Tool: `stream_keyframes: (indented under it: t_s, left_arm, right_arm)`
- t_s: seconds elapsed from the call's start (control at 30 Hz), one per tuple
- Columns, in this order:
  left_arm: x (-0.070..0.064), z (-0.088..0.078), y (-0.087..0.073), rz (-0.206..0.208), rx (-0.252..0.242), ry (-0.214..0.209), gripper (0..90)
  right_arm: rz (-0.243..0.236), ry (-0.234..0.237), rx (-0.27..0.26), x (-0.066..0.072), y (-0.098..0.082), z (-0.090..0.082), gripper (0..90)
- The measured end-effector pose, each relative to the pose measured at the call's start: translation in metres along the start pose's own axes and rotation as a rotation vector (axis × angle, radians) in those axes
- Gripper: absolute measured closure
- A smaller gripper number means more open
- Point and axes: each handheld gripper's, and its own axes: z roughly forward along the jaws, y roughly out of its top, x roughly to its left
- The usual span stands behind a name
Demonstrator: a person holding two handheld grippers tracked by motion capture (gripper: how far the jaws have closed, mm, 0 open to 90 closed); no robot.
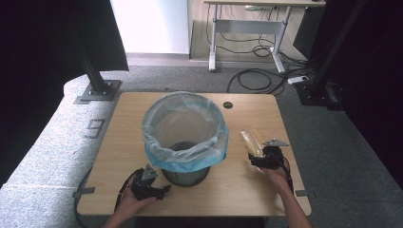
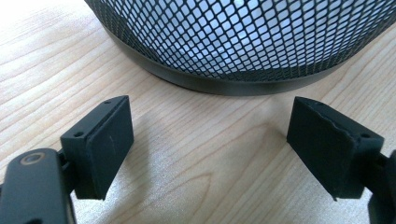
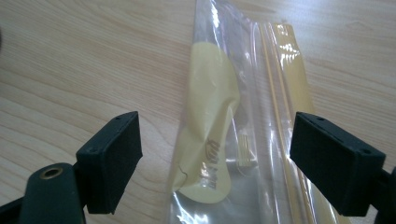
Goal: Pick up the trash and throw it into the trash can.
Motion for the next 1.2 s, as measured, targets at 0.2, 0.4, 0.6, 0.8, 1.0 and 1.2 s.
stream_keyframes:
  t_s: [0.2,0.4,0.6,0.8,1.0,1.2]
  left_arm:
    - [0.000,0.000,0.000,0.000,0.000,0.000,14.5]
    - [0.000,0.000,0.000,0.000,0.000,0.000,14.5]
    - [0.000,0.000,0.000,0.000,0.000,0.000,14.5]
    - [0.000,0.000,0.000,0.001,0.000,0.000,14.6]
    - [0.000,0.000,0.000,0.000,0.000,0.000,14.5]
    - [0.000,0.000,0.000,0.000,-0.001,0.000,14.6]
  right_arm:
    - [0.002,-0.010,0.019,-0.003,0.000,0.011,19.4]
    - [-0.021,-0.041,0.049,-0.005,-0.002,0.018,27.7]
    - [0.002,-0.025,0.032,-0.009,-0.003,0.016,49.7]
    - [0.022,-0.034,0.043,-0.017,-0.004,0.011,74.7]
    - [0.033,0.002,0.024,-0.019,-0.001,0.002,82.6]
    - [0.064,0.042,-0.060,-0.015,0.005,-0.014,84.8]
